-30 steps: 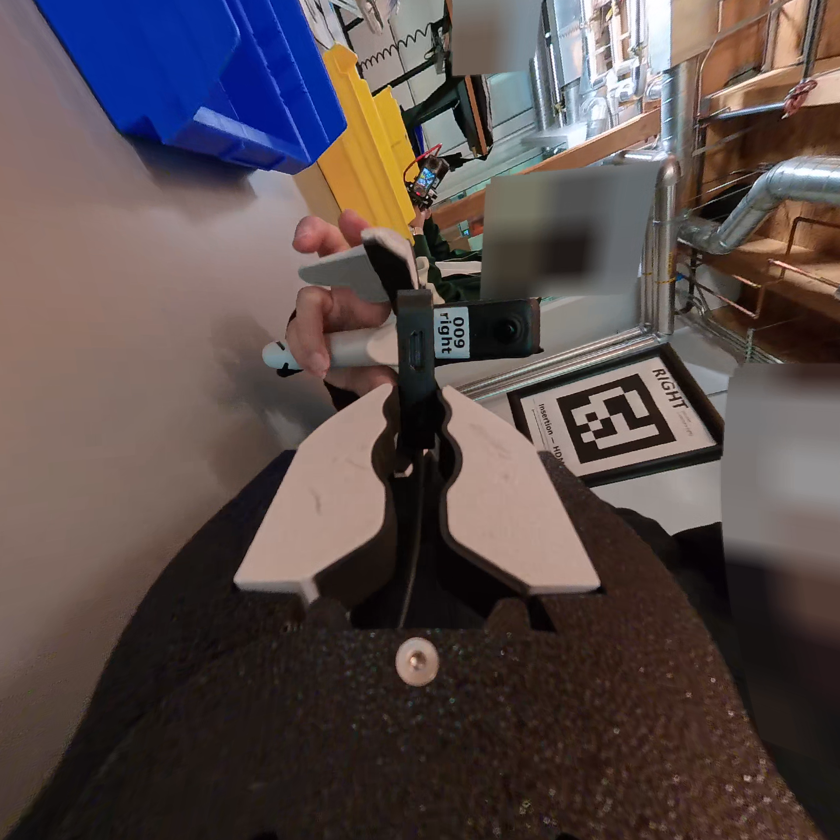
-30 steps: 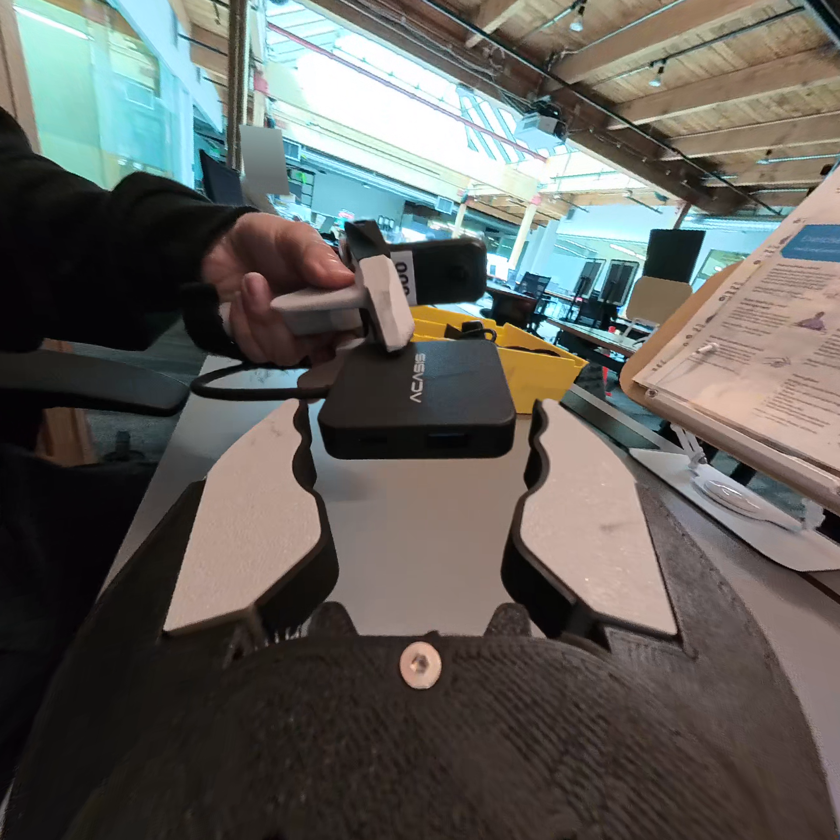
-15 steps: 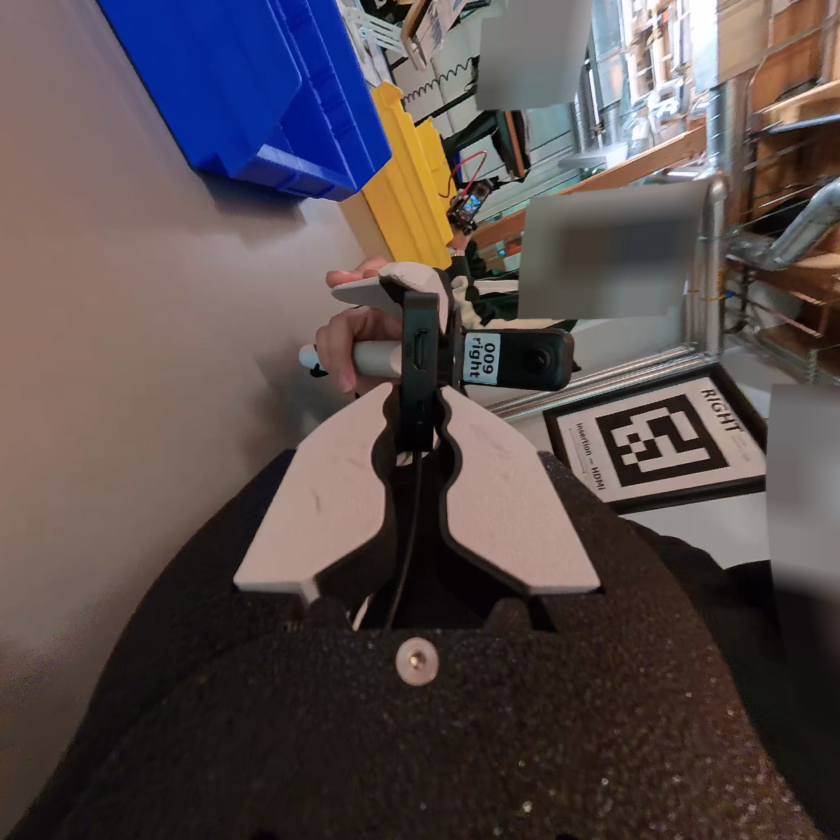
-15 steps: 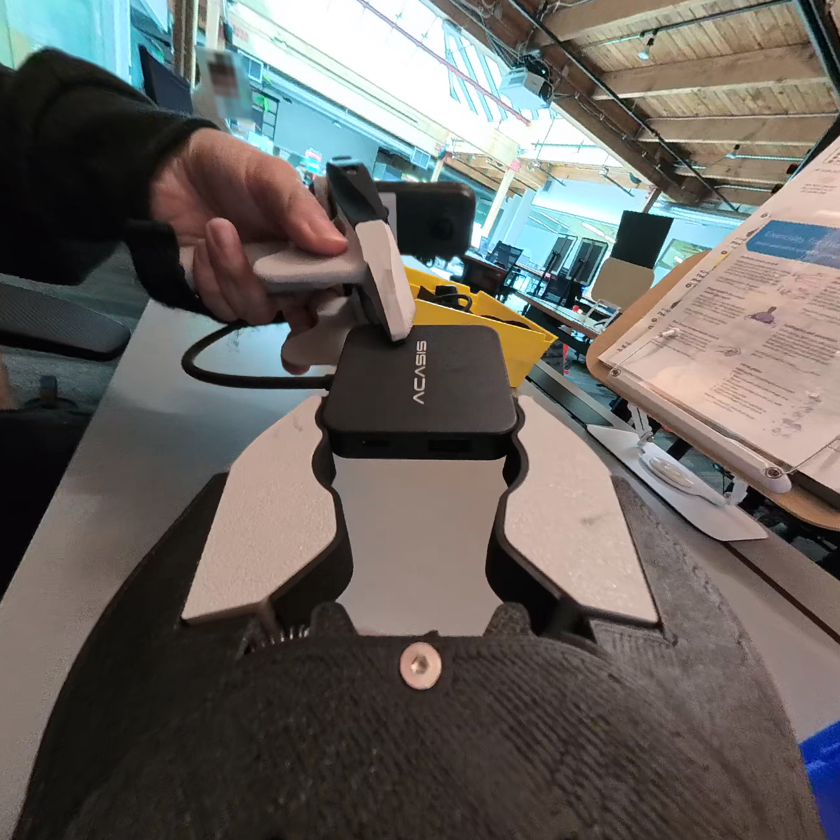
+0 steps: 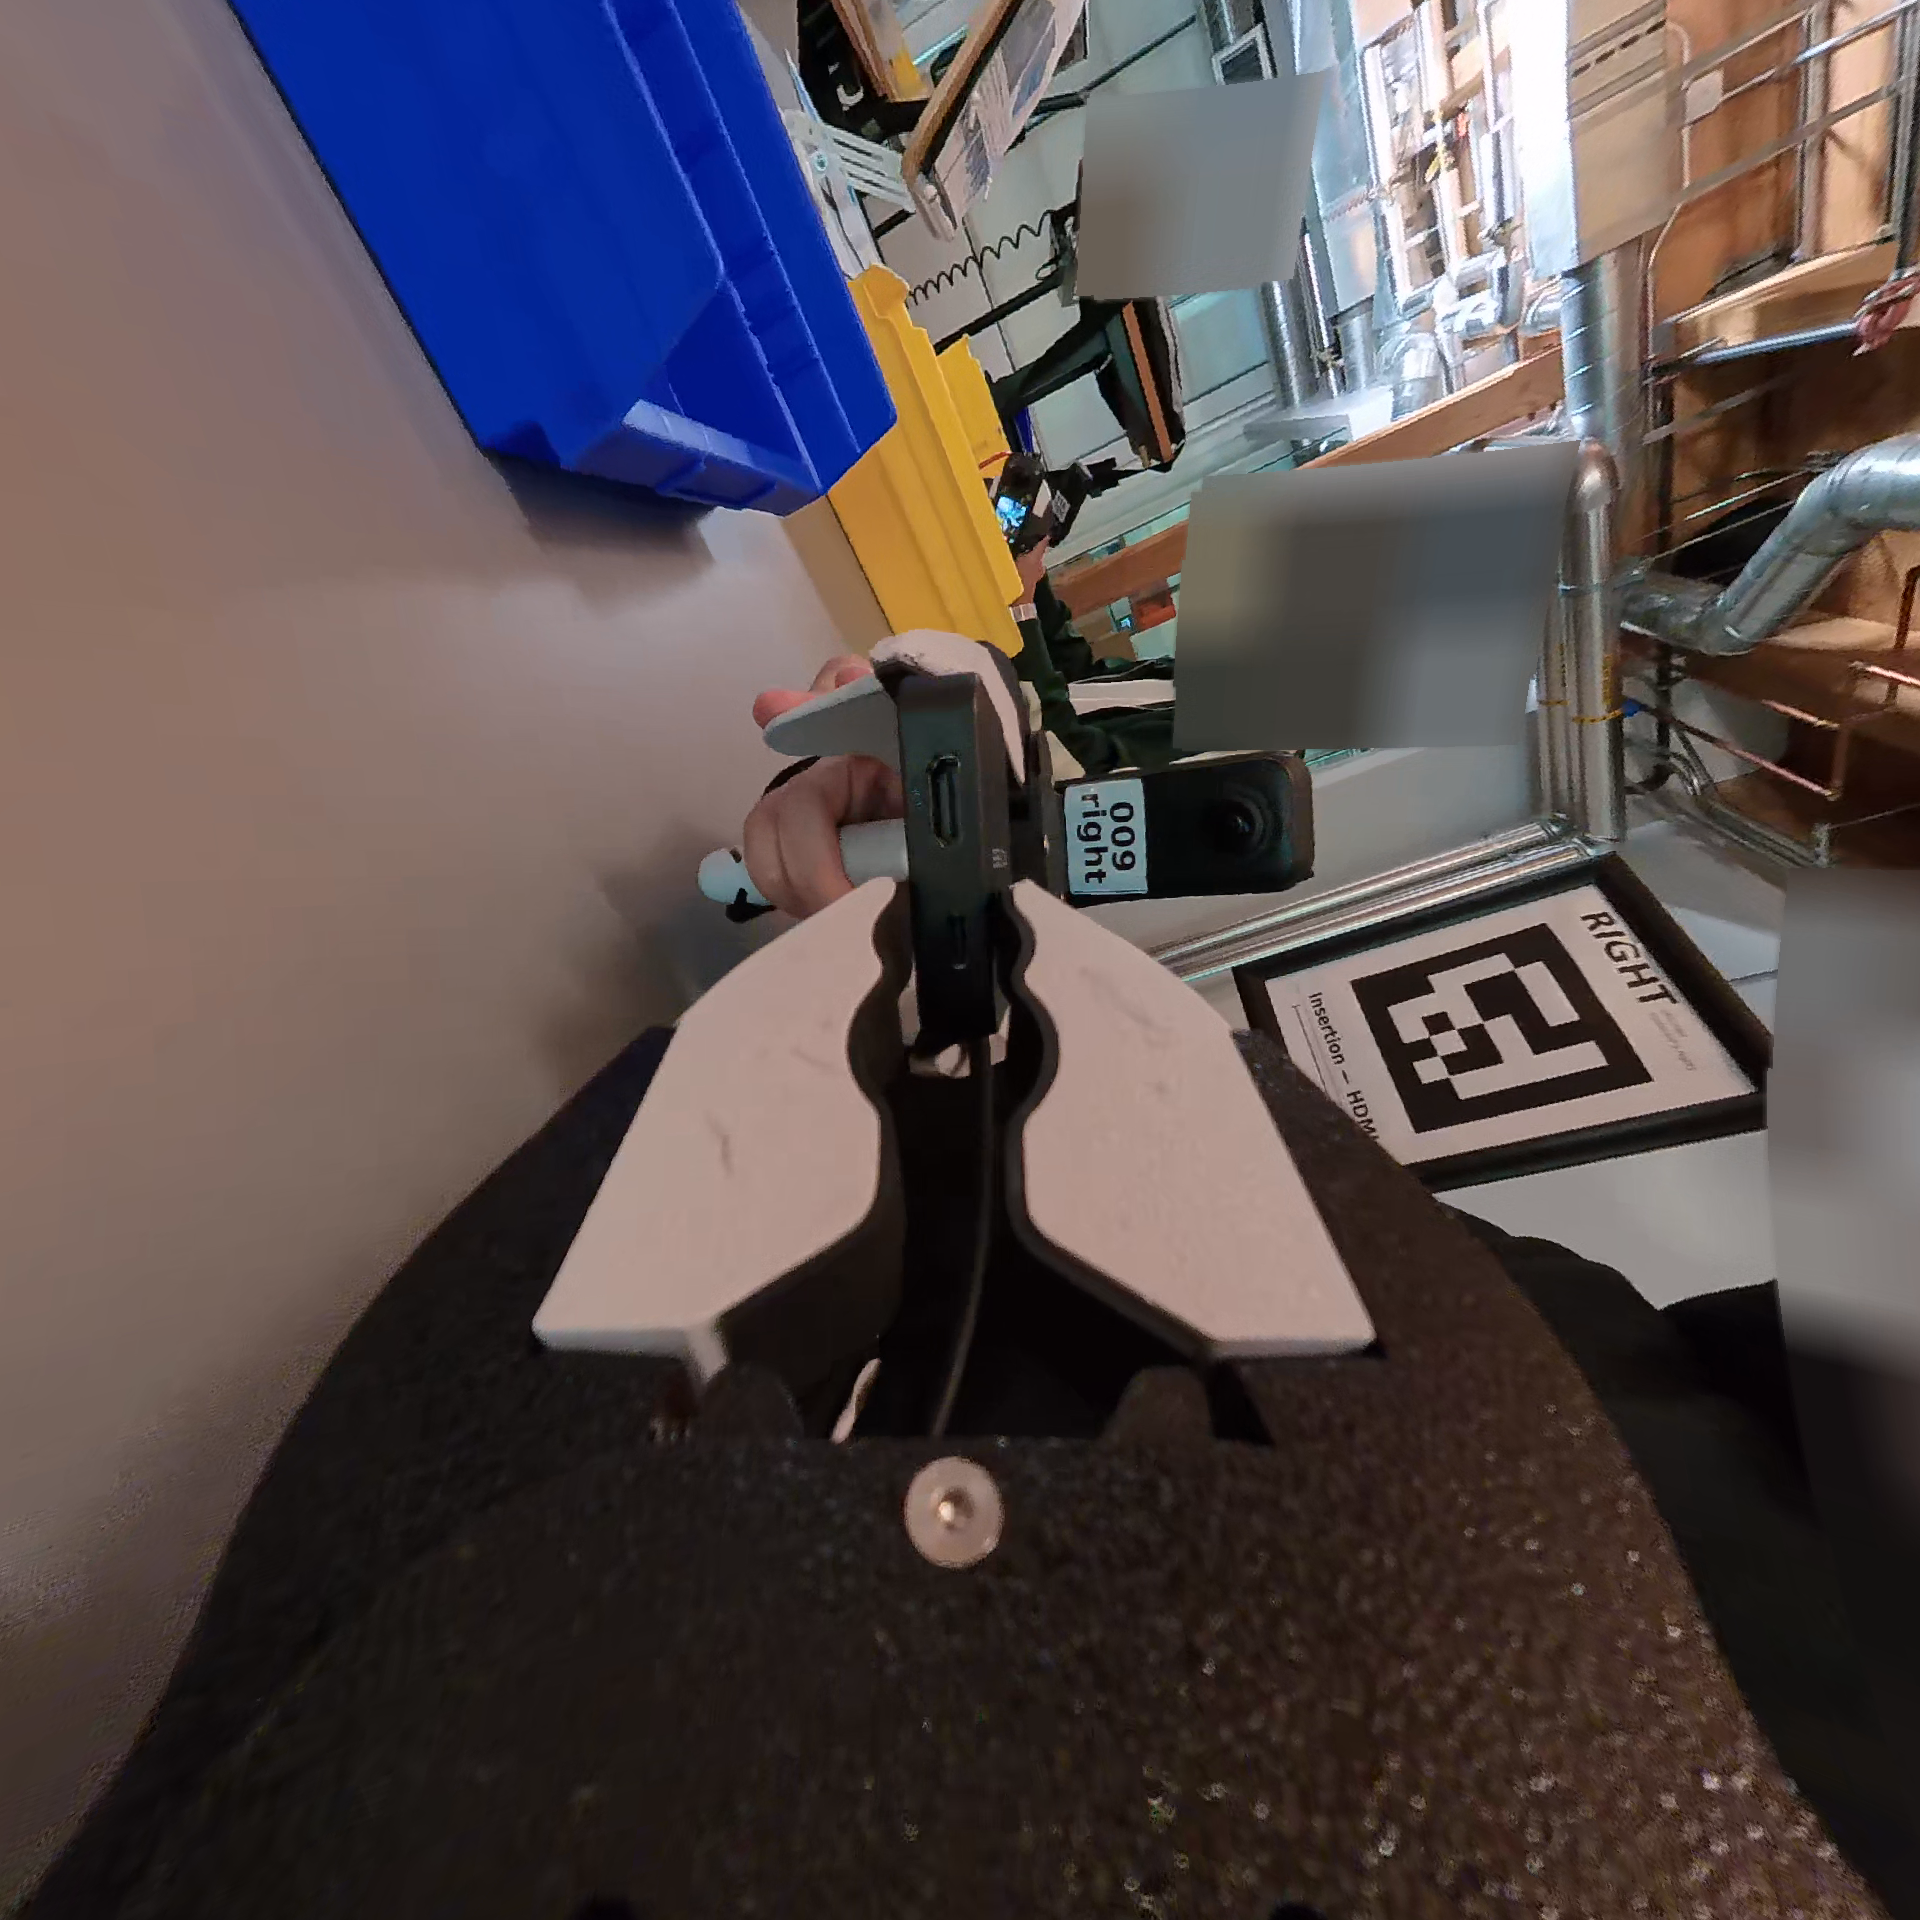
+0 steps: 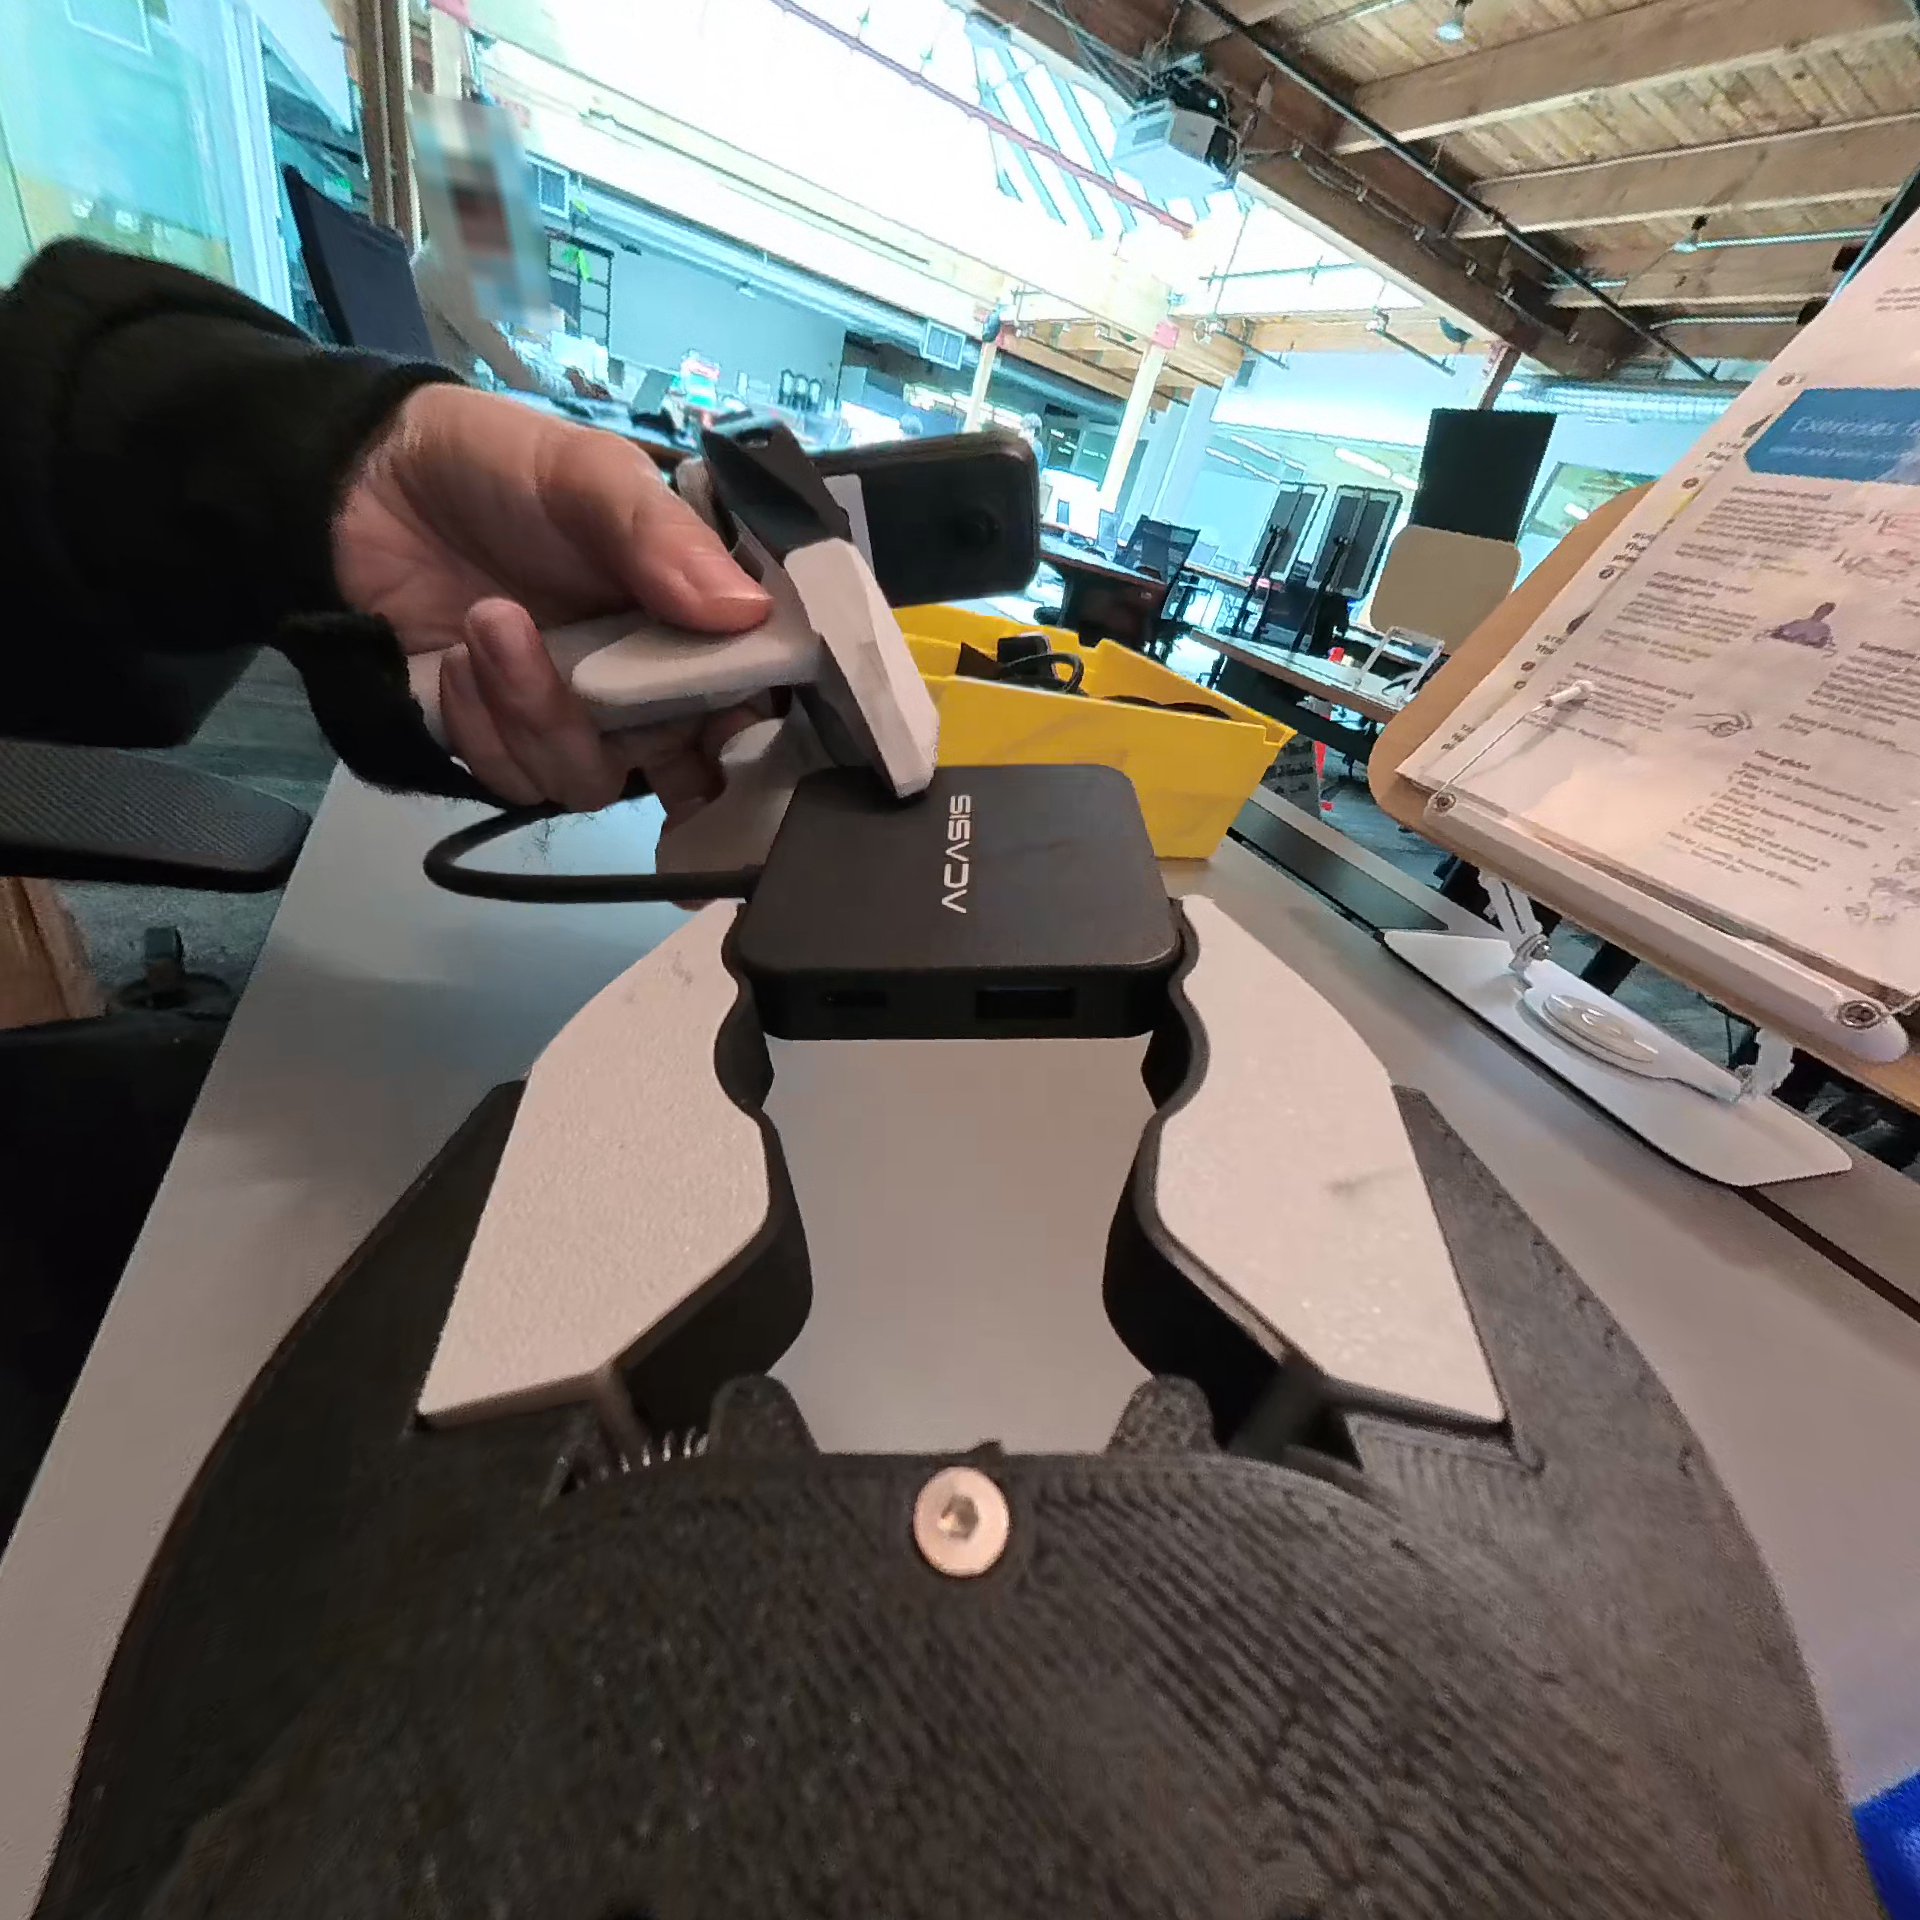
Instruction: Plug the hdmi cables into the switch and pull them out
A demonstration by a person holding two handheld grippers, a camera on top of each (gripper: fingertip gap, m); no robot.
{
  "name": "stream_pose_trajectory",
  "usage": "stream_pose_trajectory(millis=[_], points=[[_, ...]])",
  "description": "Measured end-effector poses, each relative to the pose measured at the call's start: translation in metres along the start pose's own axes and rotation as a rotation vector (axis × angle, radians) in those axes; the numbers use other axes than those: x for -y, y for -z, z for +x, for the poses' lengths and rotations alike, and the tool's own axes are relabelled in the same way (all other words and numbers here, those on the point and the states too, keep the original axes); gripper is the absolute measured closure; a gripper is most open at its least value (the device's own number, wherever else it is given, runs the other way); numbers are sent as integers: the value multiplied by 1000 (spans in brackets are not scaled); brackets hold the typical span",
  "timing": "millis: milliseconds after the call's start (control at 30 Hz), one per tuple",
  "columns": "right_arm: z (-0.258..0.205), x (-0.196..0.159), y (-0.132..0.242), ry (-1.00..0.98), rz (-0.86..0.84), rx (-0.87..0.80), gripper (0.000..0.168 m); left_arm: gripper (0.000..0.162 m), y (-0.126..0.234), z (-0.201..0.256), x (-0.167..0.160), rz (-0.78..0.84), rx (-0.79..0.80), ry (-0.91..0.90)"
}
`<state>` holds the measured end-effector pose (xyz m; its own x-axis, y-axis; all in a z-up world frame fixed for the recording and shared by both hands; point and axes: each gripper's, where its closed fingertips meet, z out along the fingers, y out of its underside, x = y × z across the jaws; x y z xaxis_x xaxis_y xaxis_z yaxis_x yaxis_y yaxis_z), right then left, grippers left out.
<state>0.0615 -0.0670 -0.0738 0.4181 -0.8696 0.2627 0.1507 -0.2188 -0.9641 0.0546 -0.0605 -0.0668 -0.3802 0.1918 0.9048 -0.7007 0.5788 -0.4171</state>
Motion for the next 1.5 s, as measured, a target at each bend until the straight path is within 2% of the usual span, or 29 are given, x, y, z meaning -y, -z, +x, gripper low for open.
stream_pose_trajectory(millis=[267,367,433,500,567,667,733,800,933,1000,1033,1067,1233,1433,1500], points=[[4,-5,3,-86,48,11,95,139,1,-1,8,55,-11,-20],[9,0,8,-121,91,2,95,135,9,13,20,91,-17,-89],[14,2,12,-151,125,-8,96,135,22,26,37,131,6,-202],[18,5,16,-182,159,-12,96,135,46,35,60,185,92,-356],[22,7,20,-206,186,-23,96,136,83,32,88,246,248,-485],[25,7,21,-205,184,-39,96,136,167,-19,141,336,722,-567],[24,8,20,-212,192,-27,96,131,223,-66,163,322,1003,-491],[22,9,20,-223,203,-12,96,126,245,-100,169,262,1061,-378],[22,16,26,-261,261,22,96,131,266,-145,180,243,1141,-278],[19,26,32,-296,330,74,96,132,255,-155,178,207,1068,-230],[19,30,35,-308,358,92,96,143,251,-156,177,198,1039,-221],[18,33,38,-316,383,104,96,147,251,-157,177,195,1040,-234],[19,46,49,-359,483,155,96,148,259,-132,182,262,1115,-388],[16,42,45,-331,444,149,96,148,276,-58,193,301,1271,-632],[16,41,44,-327,433,145,96,150,279,-26,200,333,1277,-721]])
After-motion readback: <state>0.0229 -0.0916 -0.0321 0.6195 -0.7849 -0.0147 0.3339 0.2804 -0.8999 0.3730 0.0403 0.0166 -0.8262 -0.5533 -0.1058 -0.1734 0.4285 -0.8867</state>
